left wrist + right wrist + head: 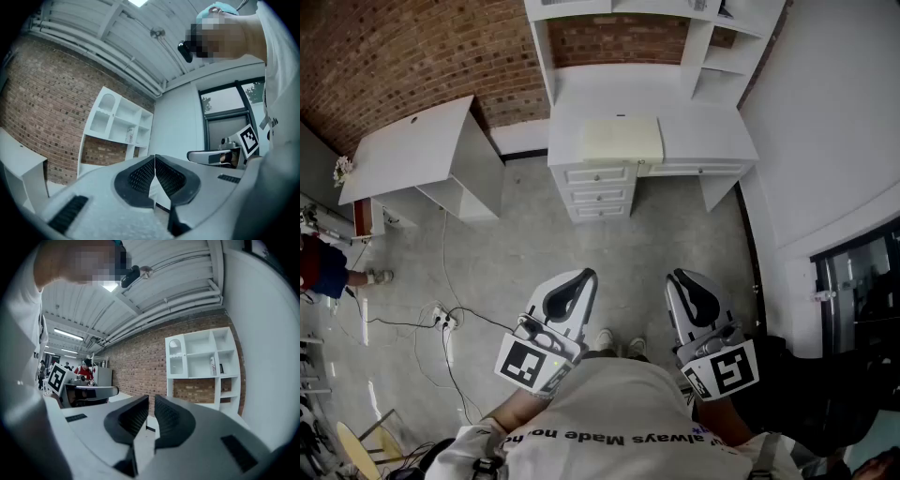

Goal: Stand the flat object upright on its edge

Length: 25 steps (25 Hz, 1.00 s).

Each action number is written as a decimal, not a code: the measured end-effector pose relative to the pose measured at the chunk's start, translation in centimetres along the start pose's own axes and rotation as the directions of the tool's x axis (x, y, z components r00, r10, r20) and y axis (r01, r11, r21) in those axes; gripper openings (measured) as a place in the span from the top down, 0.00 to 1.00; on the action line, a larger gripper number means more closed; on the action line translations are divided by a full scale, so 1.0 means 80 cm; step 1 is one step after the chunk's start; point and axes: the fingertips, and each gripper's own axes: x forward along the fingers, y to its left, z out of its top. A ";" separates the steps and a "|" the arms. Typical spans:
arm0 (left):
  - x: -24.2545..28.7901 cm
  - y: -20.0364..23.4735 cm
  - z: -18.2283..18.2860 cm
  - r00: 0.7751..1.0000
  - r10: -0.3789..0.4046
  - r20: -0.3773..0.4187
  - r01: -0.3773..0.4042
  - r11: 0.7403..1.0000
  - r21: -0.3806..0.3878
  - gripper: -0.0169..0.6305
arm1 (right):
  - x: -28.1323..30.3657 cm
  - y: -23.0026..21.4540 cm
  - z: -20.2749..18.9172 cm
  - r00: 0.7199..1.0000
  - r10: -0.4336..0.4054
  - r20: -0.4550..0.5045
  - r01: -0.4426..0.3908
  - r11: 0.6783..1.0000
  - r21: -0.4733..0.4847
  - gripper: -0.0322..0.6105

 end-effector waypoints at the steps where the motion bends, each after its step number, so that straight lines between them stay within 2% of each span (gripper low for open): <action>1: -0.002 0.003 0.000 1.000 0.001 -0.004 -0.001 1.000 -0.001 0.95 | 0.002 0.002 -0.002 1.000 -0.002 0.000 0.002 1.000 0.004 0.88; 7: -0.004 0.014 -0.005 0.999 -0.029 -0.021 0.029 1.000 -0.010 0.95 | 0.018 0.011 -0.006 1.000 -0.027 0.011 0.027 0.999 0.022 0.88; 13: 0.016 0.024 -0.016 0.999 -0.034 -0.033 0.034 0.999 -0.016 0.95 | 0.036 -0.001 -0.016 1.000 -0.011 0.003 0.011 0.999 0.032 0.88; 19: 0.067 0.038 -0.027 0.999 -0.028 -0.045 0.028 1.000 0.005 0.95 | 0.063 -0.048 -0.021 1.000 -0.008 0.009 0.007 0.999 0.040 0.88; 25: 0.159 0.049 -0.025 0.999 -0.040 -0.029 0.040 0.999 0.014 0.95 | 0.099 -0.129 -0.019 1.000 0.006 0.019 -0.007 0.999 0.046 0.88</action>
